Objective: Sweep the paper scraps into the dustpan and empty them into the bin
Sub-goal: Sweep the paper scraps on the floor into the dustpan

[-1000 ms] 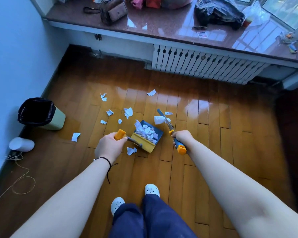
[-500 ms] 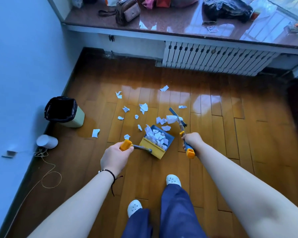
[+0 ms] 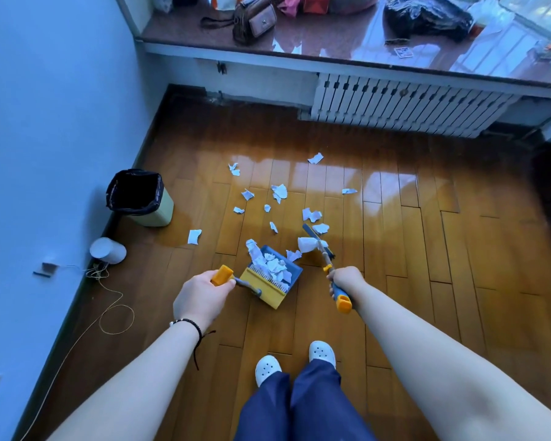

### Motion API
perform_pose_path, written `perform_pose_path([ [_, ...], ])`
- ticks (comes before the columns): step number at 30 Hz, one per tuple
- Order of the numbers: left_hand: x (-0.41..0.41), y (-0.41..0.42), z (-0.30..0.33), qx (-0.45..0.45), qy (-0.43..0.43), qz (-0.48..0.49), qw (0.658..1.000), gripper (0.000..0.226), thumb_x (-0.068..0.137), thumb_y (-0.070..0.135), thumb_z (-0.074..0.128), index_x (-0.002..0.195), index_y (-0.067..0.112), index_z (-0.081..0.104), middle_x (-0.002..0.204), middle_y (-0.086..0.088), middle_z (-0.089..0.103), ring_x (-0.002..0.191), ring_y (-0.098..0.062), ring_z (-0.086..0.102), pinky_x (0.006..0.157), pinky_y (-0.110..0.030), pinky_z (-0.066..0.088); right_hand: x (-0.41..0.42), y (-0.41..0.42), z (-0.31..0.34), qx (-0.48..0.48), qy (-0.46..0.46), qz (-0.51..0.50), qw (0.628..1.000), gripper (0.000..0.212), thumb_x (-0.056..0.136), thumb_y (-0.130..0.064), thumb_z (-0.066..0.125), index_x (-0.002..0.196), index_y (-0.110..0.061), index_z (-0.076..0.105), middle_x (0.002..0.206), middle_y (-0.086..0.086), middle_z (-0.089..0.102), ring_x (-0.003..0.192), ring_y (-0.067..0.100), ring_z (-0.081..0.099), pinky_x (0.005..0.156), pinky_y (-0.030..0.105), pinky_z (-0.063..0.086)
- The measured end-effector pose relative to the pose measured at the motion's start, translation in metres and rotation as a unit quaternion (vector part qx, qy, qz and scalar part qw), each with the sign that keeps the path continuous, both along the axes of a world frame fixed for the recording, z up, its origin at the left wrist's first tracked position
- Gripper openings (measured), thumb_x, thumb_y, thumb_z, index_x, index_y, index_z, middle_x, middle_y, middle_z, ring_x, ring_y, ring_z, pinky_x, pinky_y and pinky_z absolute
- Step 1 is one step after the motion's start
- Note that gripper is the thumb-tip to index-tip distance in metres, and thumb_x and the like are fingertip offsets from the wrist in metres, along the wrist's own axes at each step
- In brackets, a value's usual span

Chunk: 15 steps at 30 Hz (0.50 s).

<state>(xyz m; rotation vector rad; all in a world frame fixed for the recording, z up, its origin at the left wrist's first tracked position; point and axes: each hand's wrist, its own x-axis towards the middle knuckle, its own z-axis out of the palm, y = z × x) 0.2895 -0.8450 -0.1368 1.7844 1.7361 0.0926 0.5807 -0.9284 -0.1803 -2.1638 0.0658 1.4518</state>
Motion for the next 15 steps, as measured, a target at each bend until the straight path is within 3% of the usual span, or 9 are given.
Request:
perform_pose_path([
  [3, -0.009, 0.001, -0.001, 0.001, 0.014, -0.009, 1.000, 0.042, 0.093, 0.057, 0.056, 0.116, 0.025, 0.069, 0.081, 0.010, 0.065, 0.077, -0.016, 0.062, 0.061, -0.027, 0.053, -0.011, -0.001, -0.005, -0.013, 0.011, -0.008, 1.000, 0.012, 0.097, -0.005, 0.050, 0.106, -0.001, 0.058, 0.071, 0.014, 0.054, 0.051, 0.020, 0.051, 0.044, 0.026, 0.047],
  [8, -0.008, 0.012, -0.009, -0.001, 0.049, -0.037, 0.998, 0.033, 0.095, 0.053, 0.055, 0.108, 0.026, 0.069, 0.077, 0.009, 0.063, 0.071, -0.015, 0.058, 0.053, -0.021, 0.041, -0.025, 0.000, -0.026, -0.019, 0.007, 0.000, 1.000, 0.019, 0.094, -0.004, 0.053, 0.111, 0.000, 0.057, 0.077, 0.016, 0.056, 0.053, 0.021, 0.053, 0.046, 0.027, 0.048],
  [12, 0.000, 0.021, -0.017, -0.015, 0.061, -0.037, 0.997, 0.024, 0.094, 0.052, 0.056, 0.097, 0.031, 0.068, 0.080, 0.006, 0.067, 0.074, -0.020, 0.060, 0.057, -0.025, 0.044, -0.036, 0.002, -0.034, -0.020, 0.021, -0.003, 1.000, 0.014, 0.093, -0.003, 0.052, 0.106, 0.000, 0.056, 0.072, 0.016, 0.054, 0.051, 0.021, 0.051, 0.047, 0.028, 0.047],
  [15, 0.005, 0.022, -0.022, -0.021, 0.057, -0.030, 0.998, 0.027, 0.093, 0.053, 0.056, 0.100, 0.030, 0.069, 0.078, 0.005, 0.065, 0.075, -0.022, 0.061, 0.056, -0.024, 0.042, -0.047, 0.002, -0.039, -0.021, 0.038, 0.009, 0.999, 0.020, 0.093, -0.002, 0.052, 0.112, 0.000, 0.055, 0.072, 0.016, 0.053, 0.049, 0.021, 0.050, 0.046, 0.027, 0.046],
])
